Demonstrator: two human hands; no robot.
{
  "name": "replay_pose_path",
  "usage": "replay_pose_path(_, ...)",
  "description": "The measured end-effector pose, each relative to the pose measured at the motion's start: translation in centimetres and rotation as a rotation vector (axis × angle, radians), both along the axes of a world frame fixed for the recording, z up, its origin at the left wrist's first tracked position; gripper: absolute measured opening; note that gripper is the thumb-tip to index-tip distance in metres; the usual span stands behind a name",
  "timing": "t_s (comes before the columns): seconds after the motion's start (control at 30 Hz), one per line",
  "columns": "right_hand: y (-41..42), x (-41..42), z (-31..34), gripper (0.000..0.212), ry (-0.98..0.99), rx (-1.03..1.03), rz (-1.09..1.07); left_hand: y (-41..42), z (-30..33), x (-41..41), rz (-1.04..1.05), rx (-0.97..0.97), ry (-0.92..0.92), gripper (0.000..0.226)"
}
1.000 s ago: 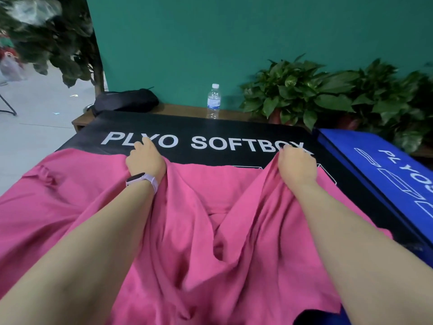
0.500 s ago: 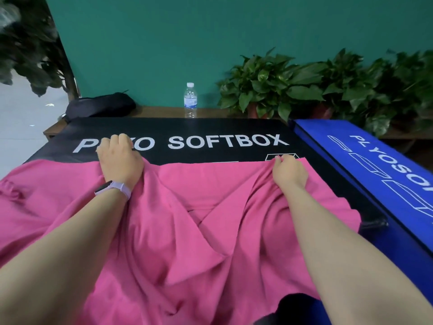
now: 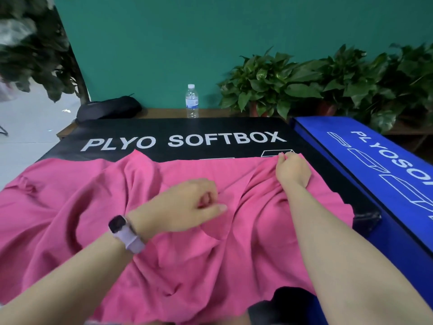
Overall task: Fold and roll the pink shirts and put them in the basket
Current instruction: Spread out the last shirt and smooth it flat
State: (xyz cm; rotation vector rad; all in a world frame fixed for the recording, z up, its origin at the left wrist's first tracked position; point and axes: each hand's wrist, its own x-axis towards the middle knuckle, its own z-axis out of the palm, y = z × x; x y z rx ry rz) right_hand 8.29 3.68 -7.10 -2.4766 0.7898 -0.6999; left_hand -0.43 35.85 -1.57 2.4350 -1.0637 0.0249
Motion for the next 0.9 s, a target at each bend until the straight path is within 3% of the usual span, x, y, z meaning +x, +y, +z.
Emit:
replay_pose_path(0.1, -0.2, -0.1, -0.1, 0.037, -0.028, 0.017, 0.001, -1.4, -1.2, -5.2, 0.013, 0.386, -0.278, 0.049)
replay_pose_path(0.17, -0.3, -0.1, -0.1, 0.037, -0.059, 0.041, -0.004, -0.8, -1.3, -6.4, 0.080, 0.497, -0.298, 0.061)
replay_pose_path(0.27, -0.4, -0.2, 0.0, 0.037, -0.076, 0.063, -0.015, 0.6, 0.0, -6.0, 0.084, 0.428, -0.206, 0.041)
replay_pose_path(0.33, -0.3, -0.2, 0.1, 0.037, -0.078, 0.075, -0.011, 1.5, 0.9, -4.4, 0.131, 0.284, -0.168, 0.030)
replay_pose_path(0.57, -0.7, 0.2, -0.2, 0.036, -0.077, 0.073, -0.006, 5.2, 2.6, 6.7, 0.552, -0.034, -0.007, 0.039)
replay_pose_path(0.7, -0.9, 0.7, -0.5, 0.037, -0.073, 0.084, -0.026, 4.7, 0.1, 10.7, 0.637, 0.023, 0.014, 0.029)
replay_pose_path(0.8, -0.9, 0.9, -0.5, 0.039, -0.092, 0.092, -0.031, 4.5, -3.2, 11.4, 0.698, 0.145, -0.152, 0.023)
replay_pose_path(0.9, -0.6, 0.4, -0.2, 0.041, -0.122, 0.098, -0.035, 5.0, -4.8, 11.4, 0.679, 0.126, -0.242, 0.026)
